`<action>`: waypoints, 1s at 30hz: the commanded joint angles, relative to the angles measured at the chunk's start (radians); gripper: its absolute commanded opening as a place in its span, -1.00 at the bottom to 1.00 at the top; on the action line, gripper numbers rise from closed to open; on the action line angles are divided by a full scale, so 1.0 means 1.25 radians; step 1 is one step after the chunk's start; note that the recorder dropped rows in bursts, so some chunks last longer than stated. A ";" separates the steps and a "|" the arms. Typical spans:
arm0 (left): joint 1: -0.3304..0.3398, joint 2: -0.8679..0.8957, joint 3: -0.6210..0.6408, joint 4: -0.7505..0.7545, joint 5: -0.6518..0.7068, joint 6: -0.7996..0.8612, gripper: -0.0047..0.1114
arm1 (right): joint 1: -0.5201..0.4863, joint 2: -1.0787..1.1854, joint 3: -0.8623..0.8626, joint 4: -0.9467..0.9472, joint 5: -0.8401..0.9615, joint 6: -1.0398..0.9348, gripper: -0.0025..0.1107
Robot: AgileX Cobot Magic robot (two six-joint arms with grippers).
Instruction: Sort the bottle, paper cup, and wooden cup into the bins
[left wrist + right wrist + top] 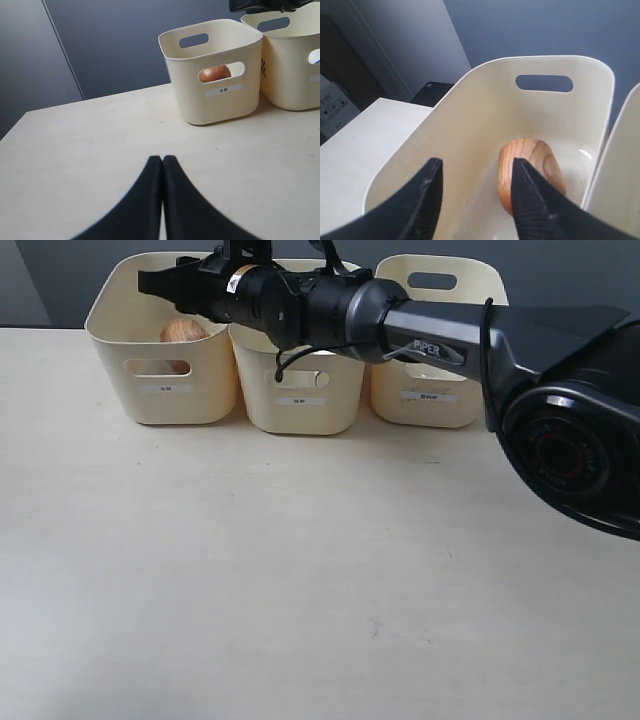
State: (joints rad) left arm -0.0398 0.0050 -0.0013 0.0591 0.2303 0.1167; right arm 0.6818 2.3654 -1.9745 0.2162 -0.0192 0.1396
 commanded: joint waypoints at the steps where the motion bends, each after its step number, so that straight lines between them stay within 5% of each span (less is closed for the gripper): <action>1: -0.003 -0.004 0.001 0.005 -0.002 -0.002 -0.92 | -0.005 -0.007 -0.005 -0.001 0.024 -0.006 -0.22; 30: -0.003 -0.004 0.001 0.005 -0.002 -0.002 -0.92 | -0.005 -0.219 -0.003 -0.133 0.489 -0.008 -0.22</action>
State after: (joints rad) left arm -0.0398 0.0050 -0.0013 0.0591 0.2303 0.1167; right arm 0.6818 2.1234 -1.9745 0.0657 0.5330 0.1357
